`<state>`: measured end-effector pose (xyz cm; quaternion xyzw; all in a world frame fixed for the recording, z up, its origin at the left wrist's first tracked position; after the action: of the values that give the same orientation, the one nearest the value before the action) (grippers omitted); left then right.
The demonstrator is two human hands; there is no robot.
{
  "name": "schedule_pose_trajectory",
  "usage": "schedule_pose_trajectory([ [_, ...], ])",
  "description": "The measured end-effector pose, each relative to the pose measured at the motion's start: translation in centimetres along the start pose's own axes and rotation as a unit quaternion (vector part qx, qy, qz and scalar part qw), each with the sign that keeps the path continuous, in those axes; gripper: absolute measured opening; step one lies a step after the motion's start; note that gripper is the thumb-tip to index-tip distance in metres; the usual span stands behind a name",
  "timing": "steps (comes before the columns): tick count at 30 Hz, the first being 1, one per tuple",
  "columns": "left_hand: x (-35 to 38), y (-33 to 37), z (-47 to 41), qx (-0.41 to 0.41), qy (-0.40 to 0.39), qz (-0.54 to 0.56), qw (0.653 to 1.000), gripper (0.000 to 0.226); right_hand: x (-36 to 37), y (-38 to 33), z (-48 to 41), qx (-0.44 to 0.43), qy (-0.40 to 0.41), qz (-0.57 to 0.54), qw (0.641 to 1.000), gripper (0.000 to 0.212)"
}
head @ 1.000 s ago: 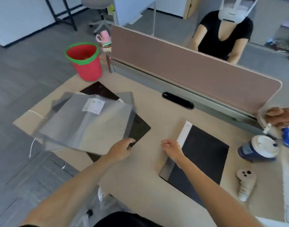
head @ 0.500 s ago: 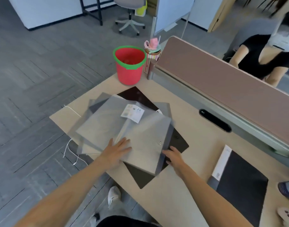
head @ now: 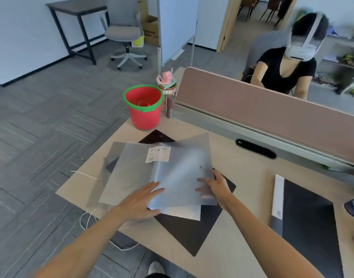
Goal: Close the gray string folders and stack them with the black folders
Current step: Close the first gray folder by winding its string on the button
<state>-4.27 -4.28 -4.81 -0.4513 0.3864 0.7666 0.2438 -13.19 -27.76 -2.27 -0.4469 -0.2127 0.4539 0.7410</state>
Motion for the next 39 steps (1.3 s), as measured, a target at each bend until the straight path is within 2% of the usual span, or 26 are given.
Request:
schedule_pose_trajectory([
  [3, -3.2, -1.7, 0.8, -0.105, 0.053, 0.161, 0.980, 0.065, -0.2, -1.7, -0.2, -0.023, -0.008, -0.003, 1.000, 0.040],
  [6, -7.2, -2.4, 1.1, -0.183, 0.132, 0.319, 0.921, 0.060, -0.6, -3.5, -0.4, -0.046, -0.030, -0.021, 0.998, 0.041],
  [8, -10.1, -1.9, 0.8, -0.183, 0.175, 0.391, 0.885, 0.054, -0.9, -4.8, -0.4, -0.062, -0.052, -0.026, 0.996, 0.038],
  [12, -15.7, 1.3, 0.0, -0.135, 0.265, 0.506, 0.810, 0.047, -2.4, -7.1, -0.4, -0.094, -0.088, -0.033, 0.991, 0.035],
  [14, -17.6, 3.6, -0.8, -0.112, 0.285, 0.530, 0.791, 0.044, -3.9, -7.8, -0.2, -0.107, -0.090, -0.053, 0.989, 0.037],
  [17, -18.2, 7.6, -3.0, -0.066, 0.252, 0.584, 0.769, 0.057, -7.0, -8.1, 0.5, -0.126, -0.082, -0.073, 0.986, 0.035],
  [20, -16.6, 11.8, -6.0, -0.066, 0.210, 0.599, 0.770, 0.050, -11.7, -7.5, 1.1, -0.151, -0.030, -0.043, 0.987, 0.029],
  [23, -13.5, 16.0, -9.2, -0.094, 0.184, 0.636, 0.743, 0.045, -17.6, -5.1, 1.8, -0.113, 0.037, -0.045, 0.992, 0.040],
  [27, -8.0, 20.2, -13.2, -0.111, 0.105, 0.694, 0.704, 0.046, -23.6, -1.3, 3.2, -0.070, 0.031, -0.035, 0.996, 0.044],
  [30, -4.4, 22.1, -15.1, -0.125, 0.057, 0.699, 0.702, 0.049, -26.7, 1.1, 3.9, -0.038, 0.029, 0.027, 0.998, 0.043],
  [32, -2.1, 21.9, -15.8, -0.156, 0.048, 0.681, 0.714, 0.050, -28.3, 2.8, 3.9, 0.002, 0.021, 0.131, 0.991, 0.035],
  [35, 1.2, 20.1, -16.2, -0.203, 0.036, 0.624, 0.754, 0.059, -29.9, 5.2, 4.0, 0.046, -0.002, 0.273, 0.961, 0.019],
  [39, 4.1, 17.6, -15.4, -0.242, 0.012, 0.512, 0.824, 0.067, -30.4, 7.1, 4.0, 0.067, -0.017, 0.378, 0.923, 0.021],
])
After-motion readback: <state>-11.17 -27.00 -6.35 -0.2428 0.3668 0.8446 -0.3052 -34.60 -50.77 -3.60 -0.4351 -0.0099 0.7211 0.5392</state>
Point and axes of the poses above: each hand's wrist, its own z-axis away from the middle knuckle, its own x-axis out of the palm, y = z × x, the point moved 10 cm from there along -z, towards the middle knuckle, and after that the axes turned 1 degree about -x, right-handed, at the moved point
